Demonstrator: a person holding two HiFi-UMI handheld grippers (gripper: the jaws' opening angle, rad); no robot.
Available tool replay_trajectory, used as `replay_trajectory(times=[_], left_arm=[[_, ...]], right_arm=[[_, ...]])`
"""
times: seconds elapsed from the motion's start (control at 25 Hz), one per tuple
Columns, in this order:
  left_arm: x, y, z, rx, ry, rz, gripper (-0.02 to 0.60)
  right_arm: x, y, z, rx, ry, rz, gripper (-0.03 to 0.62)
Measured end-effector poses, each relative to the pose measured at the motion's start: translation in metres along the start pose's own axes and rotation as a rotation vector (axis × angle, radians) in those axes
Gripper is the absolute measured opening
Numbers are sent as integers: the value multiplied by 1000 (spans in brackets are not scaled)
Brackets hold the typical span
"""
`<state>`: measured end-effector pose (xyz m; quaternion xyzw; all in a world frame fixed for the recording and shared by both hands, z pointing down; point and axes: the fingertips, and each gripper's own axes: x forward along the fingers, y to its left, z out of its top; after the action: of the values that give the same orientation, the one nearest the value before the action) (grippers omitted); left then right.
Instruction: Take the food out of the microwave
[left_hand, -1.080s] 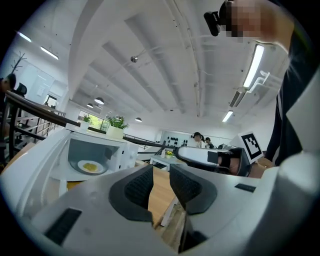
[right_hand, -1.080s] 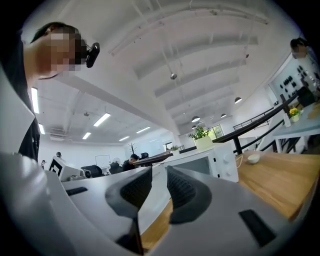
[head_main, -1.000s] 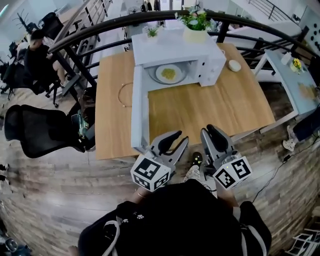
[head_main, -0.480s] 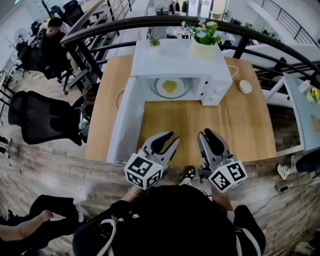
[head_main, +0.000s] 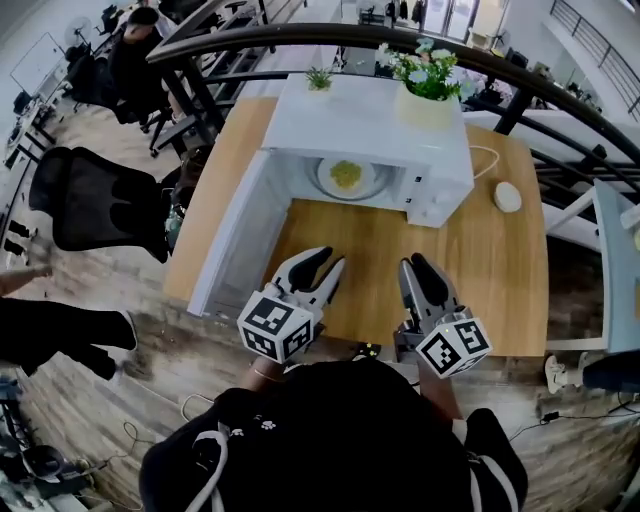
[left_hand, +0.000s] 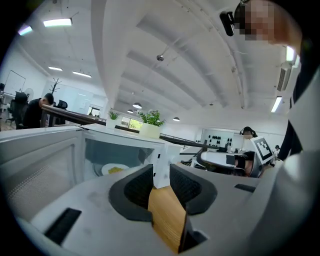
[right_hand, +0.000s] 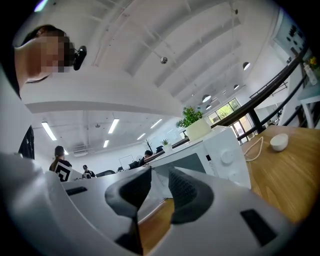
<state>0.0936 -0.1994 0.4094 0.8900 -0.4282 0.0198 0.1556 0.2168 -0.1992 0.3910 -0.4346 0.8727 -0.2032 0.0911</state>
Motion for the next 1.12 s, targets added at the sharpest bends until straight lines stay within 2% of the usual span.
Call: replay_trajectory(times=[0.28,0.44,0.68,0.96,1.12], left_arm=[[8,27,-8,-77,-16,137,83],[13,48,-17,-121,-7,180,83],[34,91,-26,-178,27,218,89],[77,140,-39,-266,95,212,120],[97,165,-50,-344,127,202,138]], right_arm=[[22,-20,-7,48,63,66,104],[37,-31,-19,109,89,67,109],[70,-57,-39,208,141,-20,136],[121,-90,-60,327,149,-174,152],[150,-102,-76,391,170,-222,173]])
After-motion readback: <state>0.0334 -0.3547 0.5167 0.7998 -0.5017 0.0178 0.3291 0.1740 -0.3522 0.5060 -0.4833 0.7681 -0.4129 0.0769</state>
